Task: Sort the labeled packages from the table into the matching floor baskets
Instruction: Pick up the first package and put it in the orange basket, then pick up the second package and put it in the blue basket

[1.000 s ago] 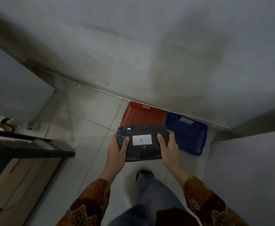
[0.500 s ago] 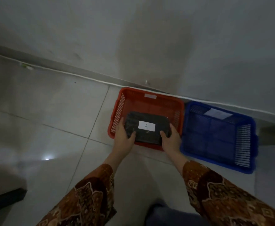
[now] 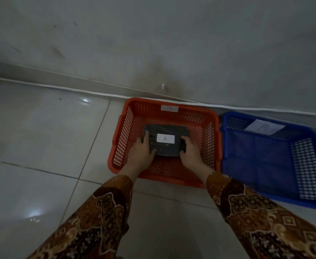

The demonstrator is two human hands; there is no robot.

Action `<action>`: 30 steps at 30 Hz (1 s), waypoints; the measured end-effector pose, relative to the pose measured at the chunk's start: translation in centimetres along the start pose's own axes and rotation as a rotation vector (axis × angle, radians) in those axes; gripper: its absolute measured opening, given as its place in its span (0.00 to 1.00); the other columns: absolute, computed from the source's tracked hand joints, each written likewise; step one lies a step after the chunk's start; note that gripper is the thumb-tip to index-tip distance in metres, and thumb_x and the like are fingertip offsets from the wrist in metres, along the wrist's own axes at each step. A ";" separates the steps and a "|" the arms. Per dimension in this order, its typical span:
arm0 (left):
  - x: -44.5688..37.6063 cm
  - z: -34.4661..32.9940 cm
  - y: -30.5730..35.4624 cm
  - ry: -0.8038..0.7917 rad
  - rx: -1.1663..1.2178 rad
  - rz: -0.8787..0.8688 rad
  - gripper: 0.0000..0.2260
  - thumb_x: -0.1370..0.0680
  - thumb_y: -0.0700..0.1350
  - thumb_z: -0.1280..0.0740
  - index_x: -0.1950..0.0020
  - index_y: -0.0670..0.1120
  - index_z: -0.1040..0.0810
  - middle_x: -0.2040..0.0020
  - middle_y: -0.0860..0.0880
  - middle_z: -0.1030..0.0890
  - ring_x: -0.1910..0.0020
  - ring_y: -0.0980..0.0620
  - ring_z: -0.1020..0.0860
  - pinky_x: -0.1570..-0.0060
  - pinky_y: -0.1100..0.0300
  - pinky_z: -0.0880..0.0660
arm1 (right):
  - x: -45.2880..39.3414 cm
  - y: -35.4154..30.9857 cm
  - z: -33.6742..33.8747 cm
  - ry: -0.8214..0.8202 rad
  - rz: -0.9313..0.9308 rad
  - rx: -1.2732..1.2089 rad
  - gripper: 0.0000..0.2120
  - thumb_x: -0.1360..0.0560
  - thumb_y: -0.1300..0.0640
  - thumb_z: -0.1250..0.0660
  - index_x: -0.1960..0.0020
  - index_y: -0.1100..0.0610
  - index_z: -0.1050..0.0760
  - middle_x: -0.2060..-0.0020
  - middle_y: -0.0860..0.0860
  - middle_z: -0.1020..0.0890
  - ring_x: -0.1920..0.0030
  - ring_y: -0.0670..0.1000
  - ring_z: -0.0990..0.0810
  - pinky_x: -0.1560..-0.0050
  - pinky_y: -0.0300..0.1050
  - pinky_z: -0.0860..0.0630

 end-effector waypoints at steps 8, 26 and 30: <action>8.4 5.5 3.2 -0.152 -0.294 0.009 0.29 0.21 0.50 0.41 0.22 0.45 0.47 0.29 0.37 0.33 0.34 0.36 0.31 0.35 0.43 0.32 | 7.2 -2.2 3.8 -0.198 -0.069 0.219 0.29 0.23 0.58 0.39 0.25 0.56 0.44 0.25 0.61 0.43 0.27 0.62 0.42 0.25 0.55 0.43; 43.0 41.7 33.5 -0.021 -0.517 -0.357 0.14 0.21 0.50 0.42 0.40 0.44 0.27 0.43 0.43 0.20 0.44 0.41 0.23 0.45 0.50 0.30 | 45.1 -24.6 43.2 -0.007 -0.104 0.298 0.18 0.23 0.51 0.40 0.34 0.54 0.30 0.38 0.57 0.25 0.38 0.60 0.26 0.35 0.55 0.33; 48.6 43.0 42.3 0.021 -0.473 -0.488 0.16 0.21 0.52 0.42 0.37 0.47 0.28 0.43 0.45 0.20 0.44 0.42 0.22 0.44 0.49 0.31 | 53.7 -23.8 50.8 0.172 -0.137 0.171 0.17 0.23 0.54 0.38 0.36 0.56 0.28 0.38 0.57 0.23 0.39 0.59 0.25 0.37 0.50 0.32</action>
Point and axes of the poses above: each hand's wrist, its own x-axis away from the middle knuckle, its own z-axis out of the back of the hand, y = z × x, the point moved 5 cm from there along -x, towards the middle knuckle
